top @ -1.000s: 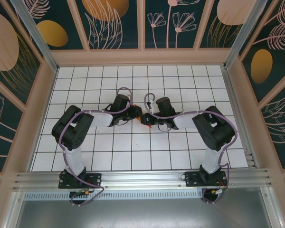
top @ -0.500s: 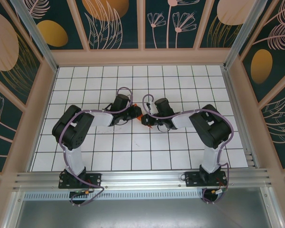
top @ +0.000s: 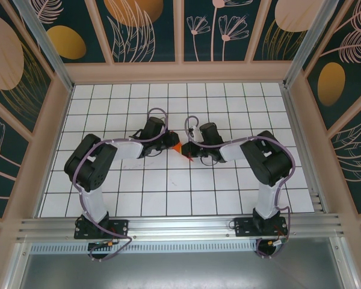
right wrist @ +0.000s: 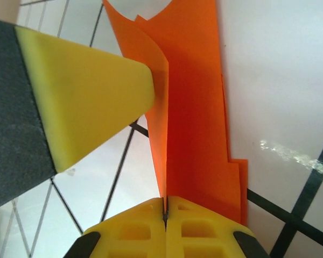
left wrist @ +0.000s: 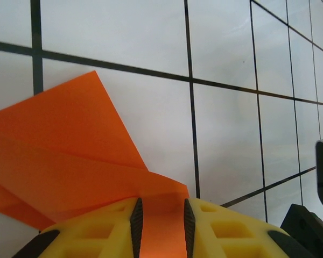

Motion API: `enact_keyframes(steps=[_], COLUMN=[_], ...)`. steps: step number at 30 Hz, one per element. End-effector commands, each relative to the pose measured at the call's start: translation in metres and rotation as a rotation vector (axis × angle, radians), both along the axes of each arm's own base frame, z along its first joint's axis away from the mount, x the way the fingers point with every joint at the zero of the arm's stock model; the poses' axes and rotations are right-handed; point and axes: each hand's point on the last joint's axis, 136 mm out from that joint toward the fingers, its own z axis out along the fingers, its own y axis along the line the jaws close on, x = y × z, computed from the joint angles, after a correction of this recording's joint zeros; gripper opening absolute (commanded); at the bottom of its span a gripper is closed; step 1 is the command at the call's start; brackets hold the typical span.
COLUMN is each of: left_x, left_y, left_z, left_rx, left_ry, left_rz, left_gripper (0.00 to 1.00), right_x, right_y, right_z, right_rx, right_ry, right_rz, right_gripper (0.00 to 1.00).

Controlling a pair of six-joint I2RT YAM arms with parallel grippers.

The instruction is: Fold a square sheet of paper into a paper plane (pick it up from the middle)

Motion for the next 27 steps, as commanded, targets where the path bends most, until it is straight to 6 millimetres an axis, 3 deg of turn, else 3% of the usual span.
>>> enact_keyframes(steps=[1, 9, 27], left_x=[0.005, -0.006, -0.017], left_y=[0.001, -0.002, -0.007], left_z=[0.026, 0.03, 0.0], left_rx=[-0.002, -0.063, -0.079], left_ry=[-0.075, -0.096, -0.029], left_rz=[0.002, -0.024, -0.068], left_gripper=[0.29, 0.3, 0.27], right_x=[-0.008, -0.008, -0.013], right_y=[0.004, 0.0, -0.004], right_z=[0.005, 0.0, -0.023], right_rx=[0.106, 0.193, 0.212], right_ry=[0.086, 0.237, 0.377], right_rz=[0.027, 0.008, -0.002], right_gripper=[0.0, 0.0, 0.0])
